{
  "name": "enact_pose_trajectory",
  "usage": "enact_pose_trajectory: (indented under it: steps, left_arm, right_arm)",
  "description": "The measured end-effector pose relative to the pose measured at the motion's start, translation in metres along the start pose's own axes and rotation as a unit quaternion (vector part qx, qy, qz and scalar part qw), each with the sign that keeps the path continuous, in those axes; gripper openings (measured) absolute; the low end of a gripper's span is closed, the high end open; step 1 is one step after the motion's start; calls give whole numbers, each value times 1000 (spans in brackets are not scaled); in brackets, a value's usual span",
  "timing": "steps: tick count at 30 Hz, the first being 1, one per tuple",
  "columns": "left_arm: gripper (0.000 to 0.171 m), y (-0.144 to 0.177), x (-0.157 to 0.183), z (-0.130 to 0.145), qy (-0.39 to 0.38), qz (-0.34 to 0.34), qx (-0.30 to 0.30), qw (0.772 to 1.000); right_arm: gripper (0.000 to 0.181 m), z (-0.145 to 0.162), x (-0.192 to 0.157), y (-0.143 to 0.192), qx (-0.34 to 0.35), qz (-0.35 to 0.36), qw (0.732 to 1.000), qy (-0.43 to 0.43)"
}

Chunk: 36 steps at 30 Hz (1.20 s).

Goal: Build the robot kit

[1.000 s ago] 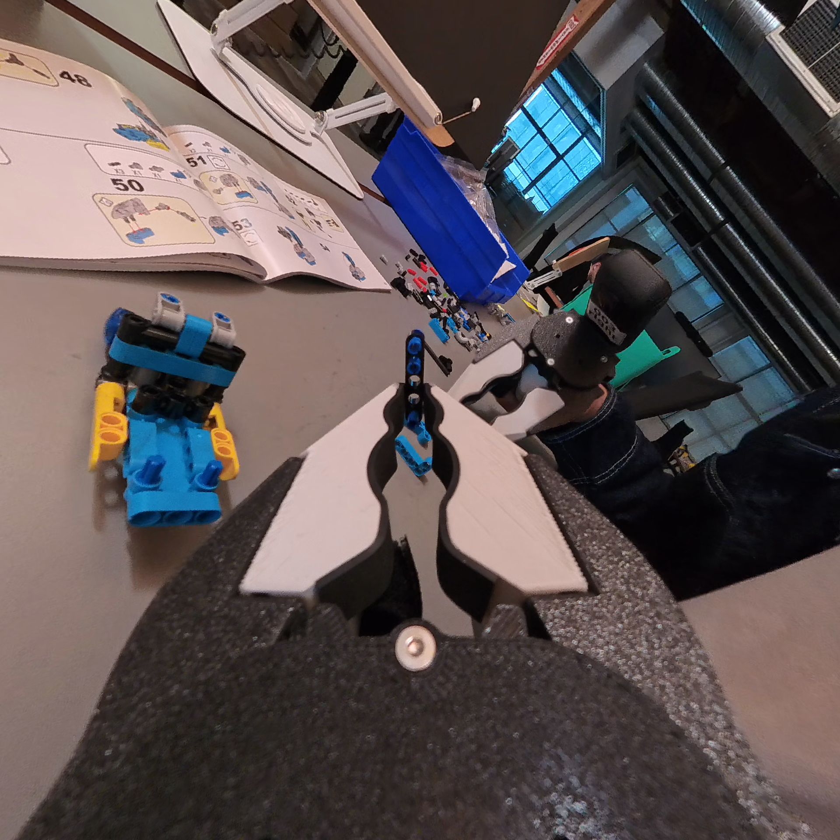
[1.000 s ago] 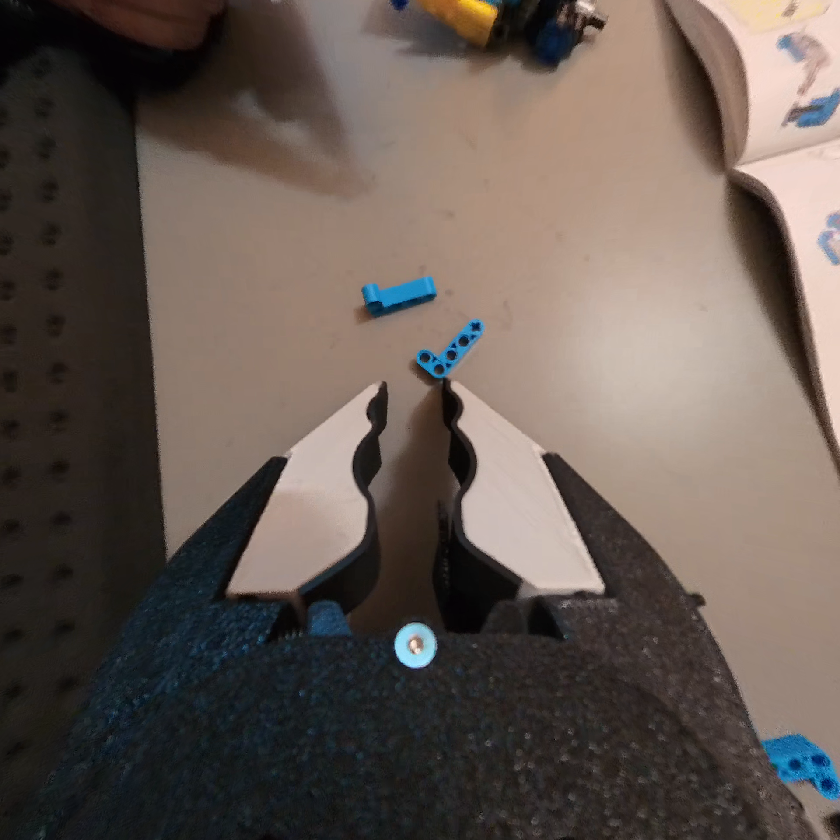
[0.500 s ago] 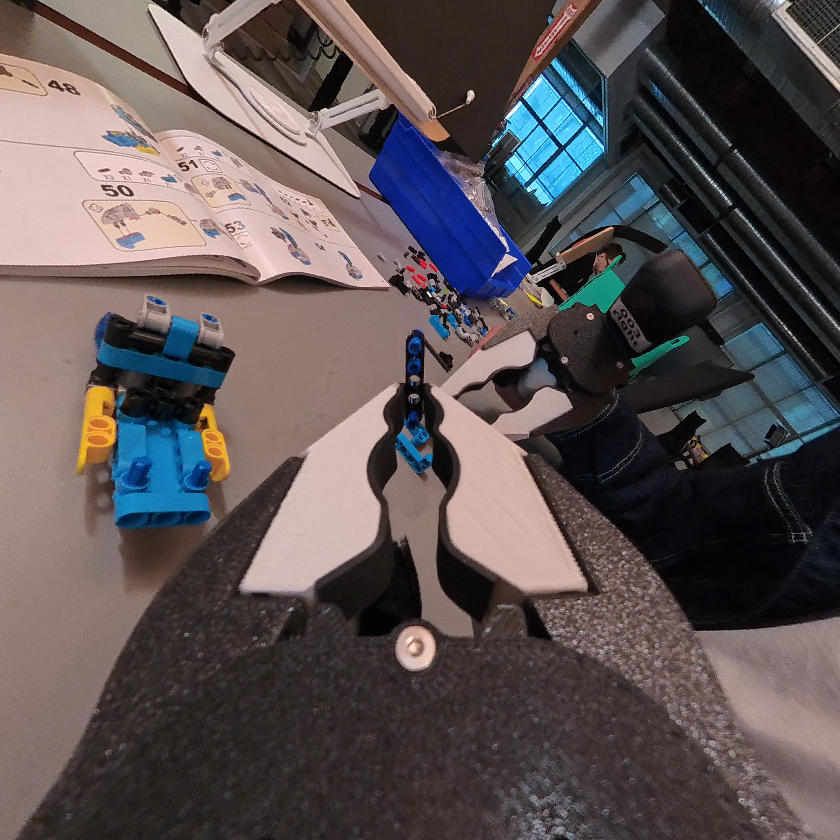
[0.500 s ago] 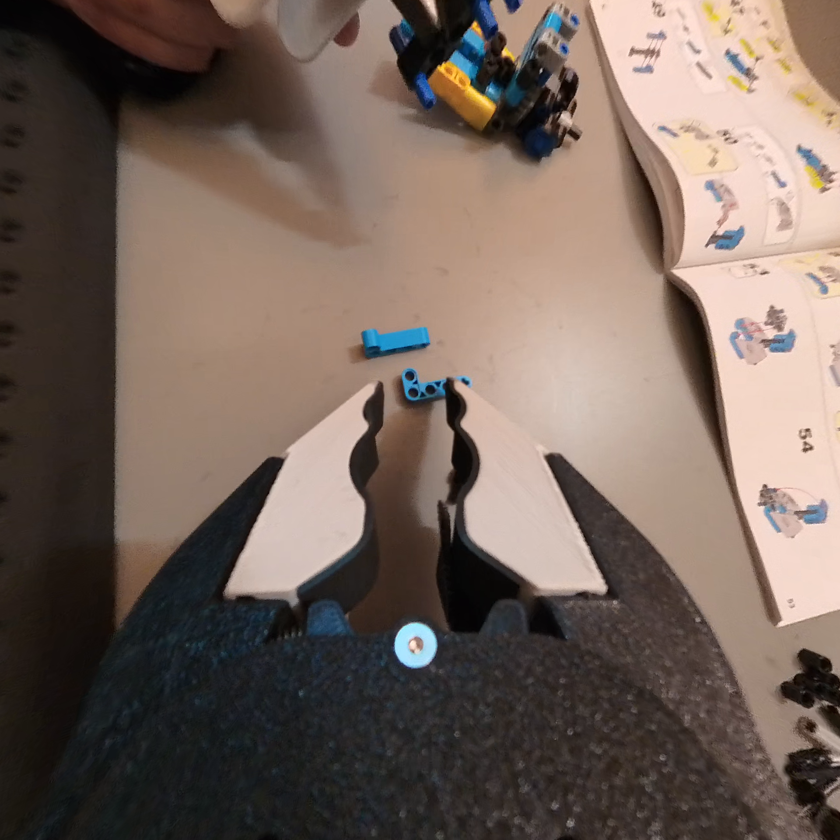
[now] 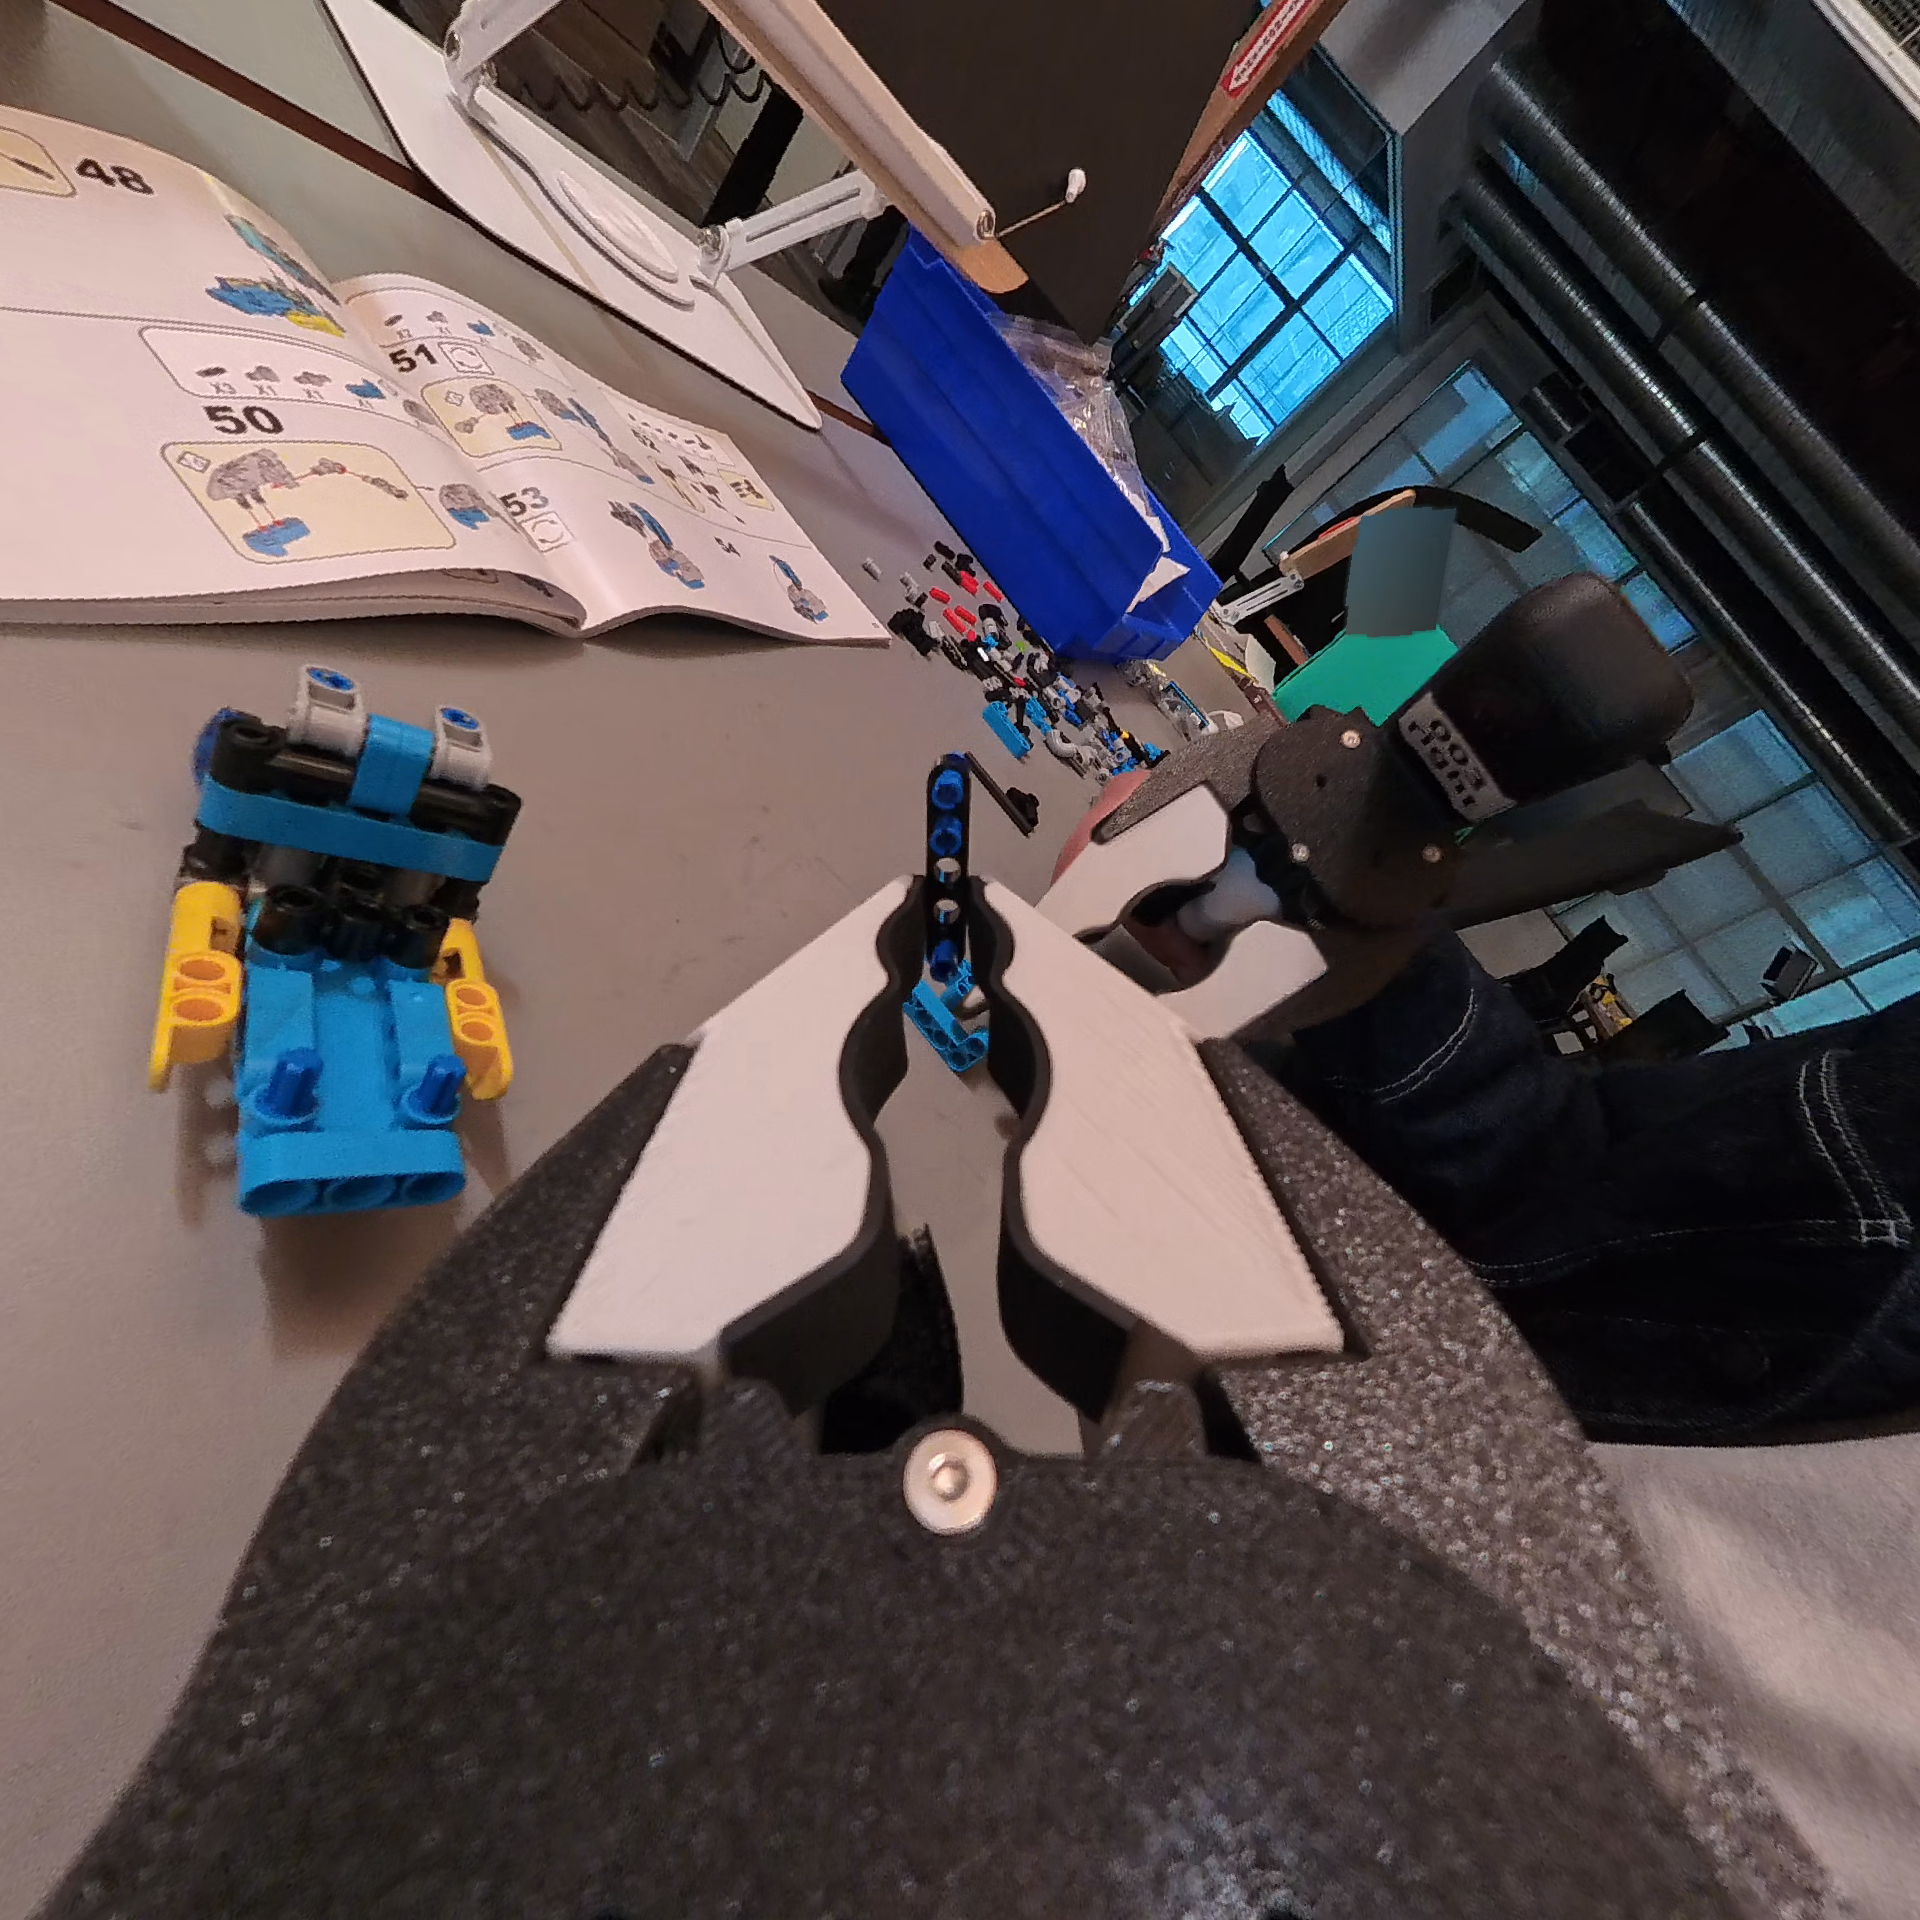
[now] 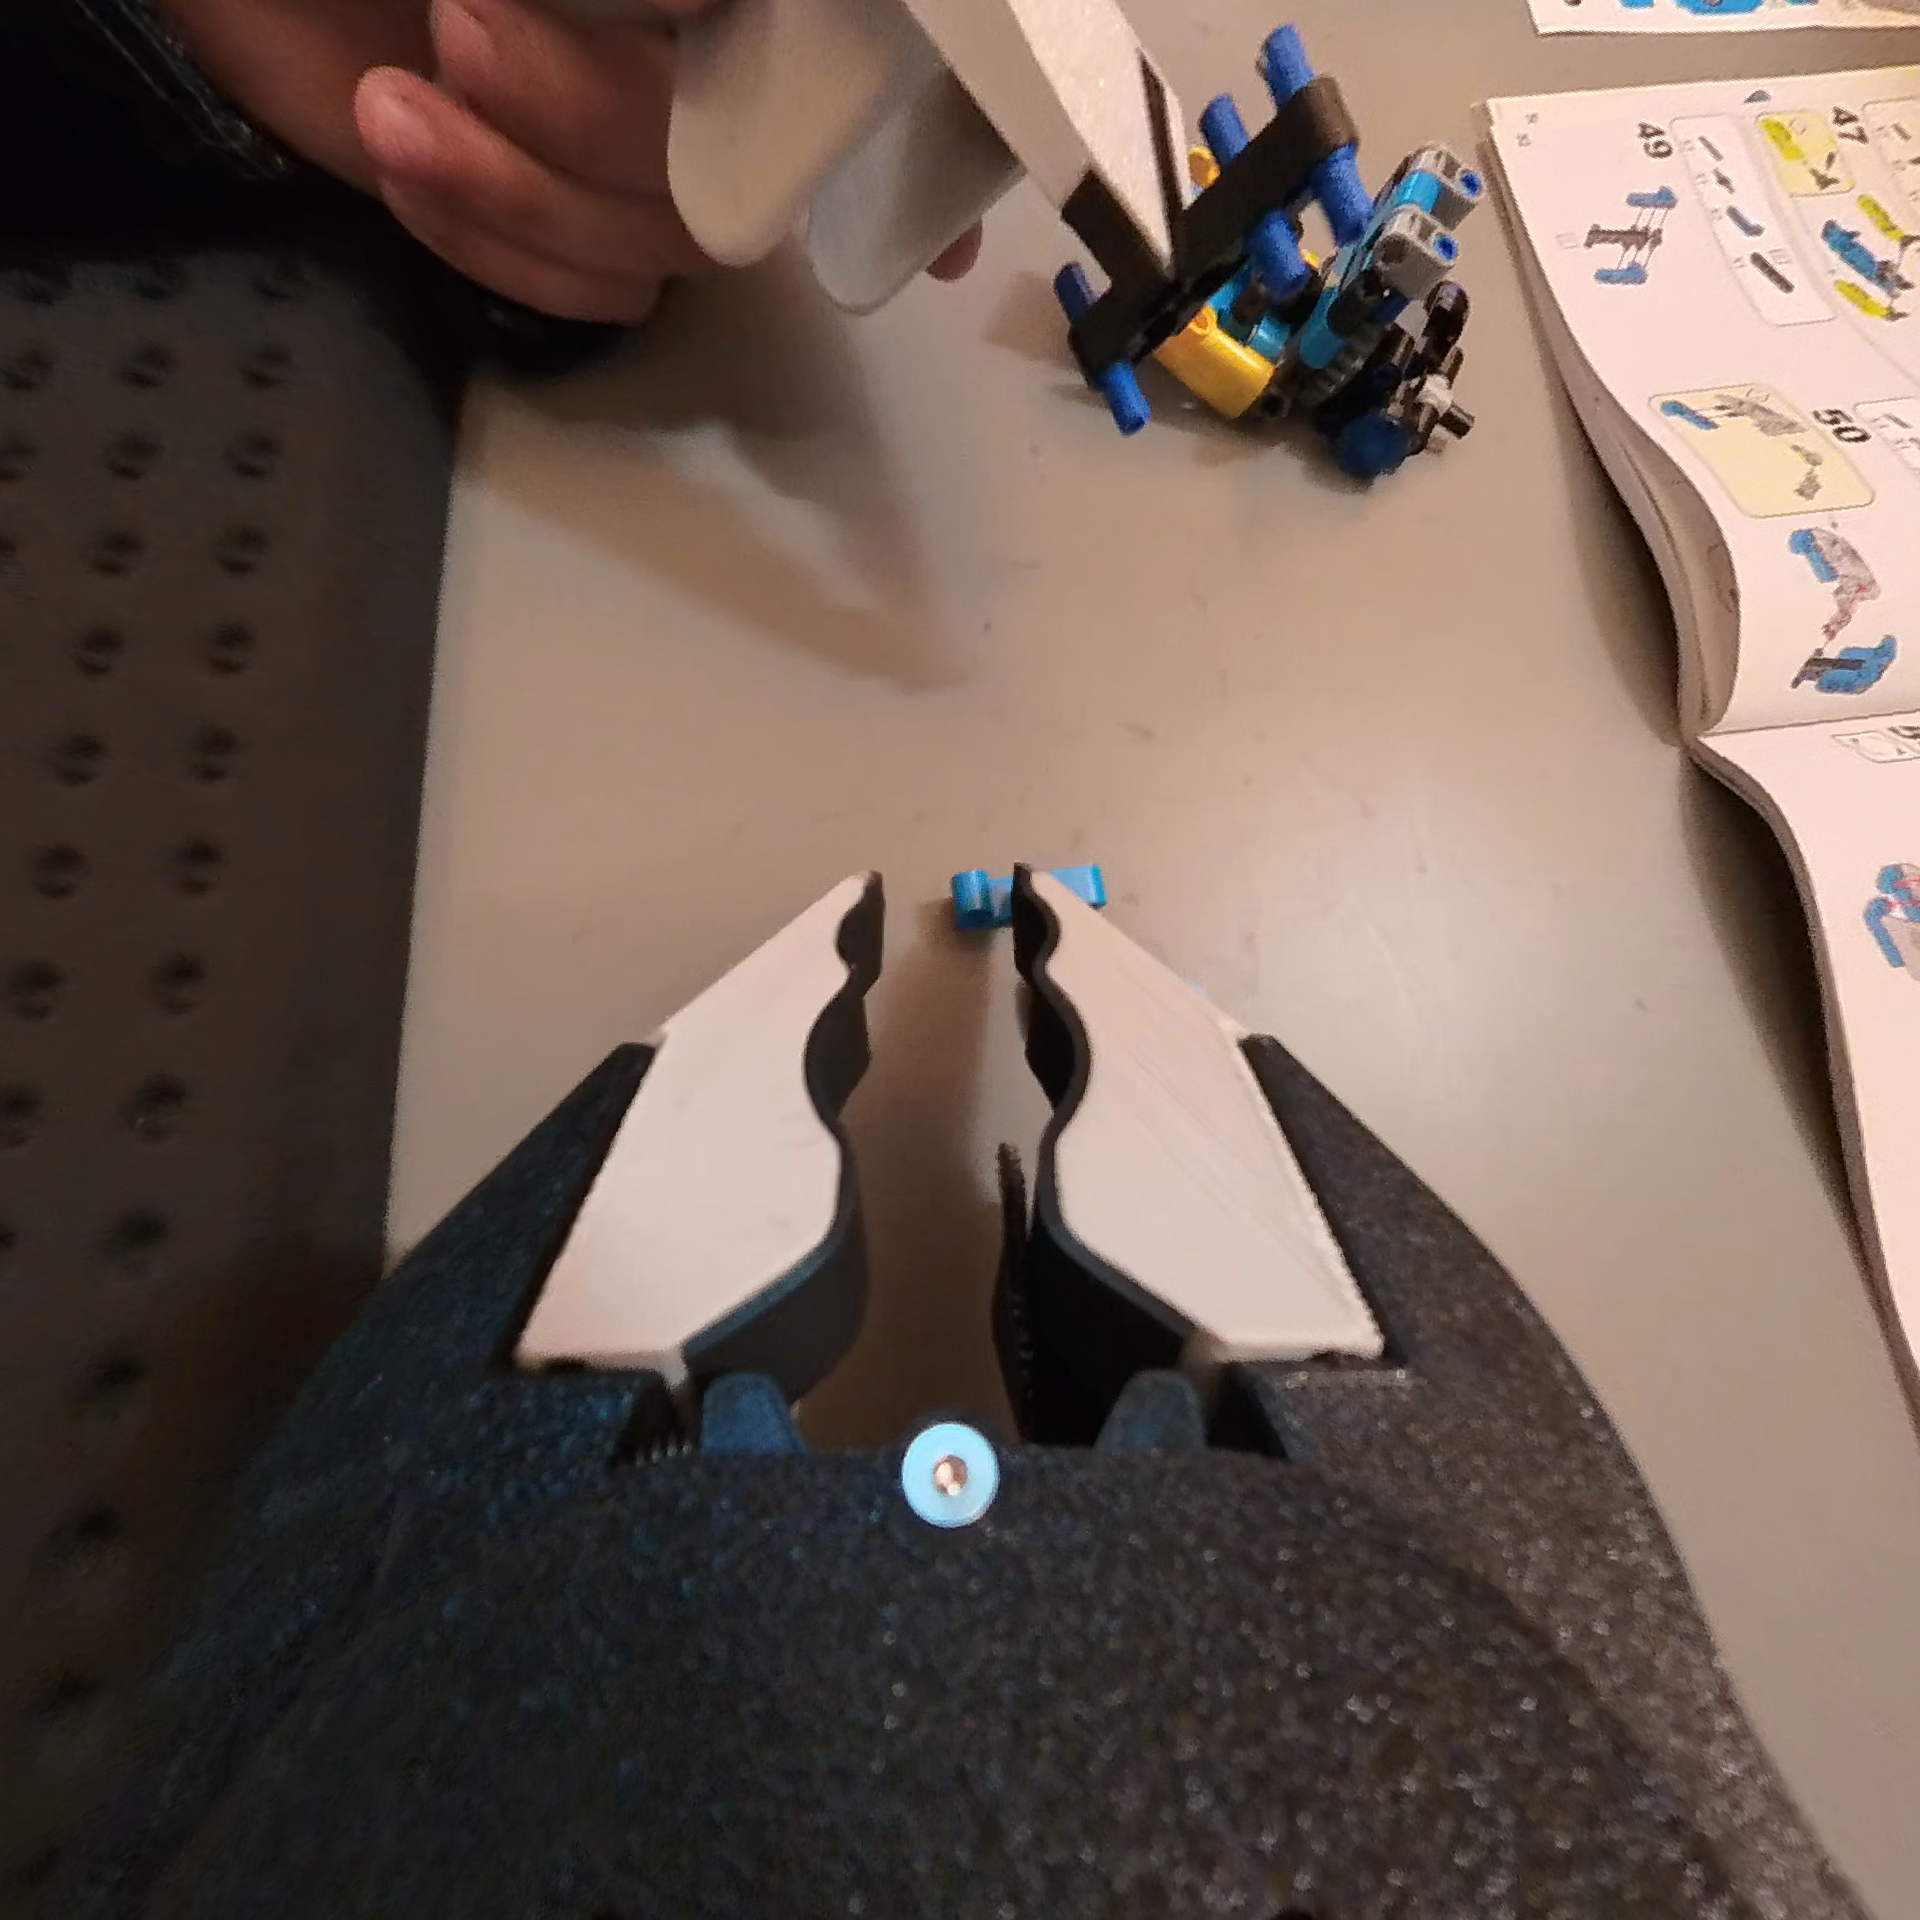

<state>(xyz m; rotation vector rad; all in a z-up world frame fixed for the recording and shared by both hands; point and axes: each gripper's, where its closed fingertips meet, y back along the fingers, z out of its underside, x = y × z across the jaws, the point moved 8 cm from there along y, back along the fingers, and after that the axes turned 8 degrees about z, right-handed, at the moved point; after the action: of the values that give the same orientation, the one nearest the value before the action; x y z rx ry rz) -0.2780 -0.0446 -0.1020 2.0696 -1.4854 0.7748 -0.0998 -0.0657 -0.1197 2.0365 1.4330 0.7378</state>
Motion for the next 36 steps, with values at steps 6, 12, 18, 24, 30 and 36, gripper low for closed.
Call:
enact_pose_trajectory:
  steps: [6, 12, 18, 24, 30, 36]
  left_arm:
    - [7, -1, 4, 0, -15, 8, -2, 1000]
    - [7, -1, 19, -1, -66, 37, 3, 997]
    - [7, -1, 23, -2, -66, 58, 10, 996]
    - [7, -1, 23, -2, -66, 56, 9, 996]
    - [7, -1, 22, -2, -60, 57, 10, 997]
    - [7, 0, 23, -2, -62, 59, 12, 996]
  right_arm:
    - [7, 3, 10, -2, 18, -2, 999, -42]
    - [6, -15, 43, 33, 216, -236, 884, -341]
    - [7, -22, 35, 36, 236, -177, 919, -263]
    - [7, -36, 28, 50, 296, -79, 937, -166]
    - [7, -35, 21, 51, 258, 165, 950, 51]
    - [7, -34, 7, 32, 210, 91, 973, 37]
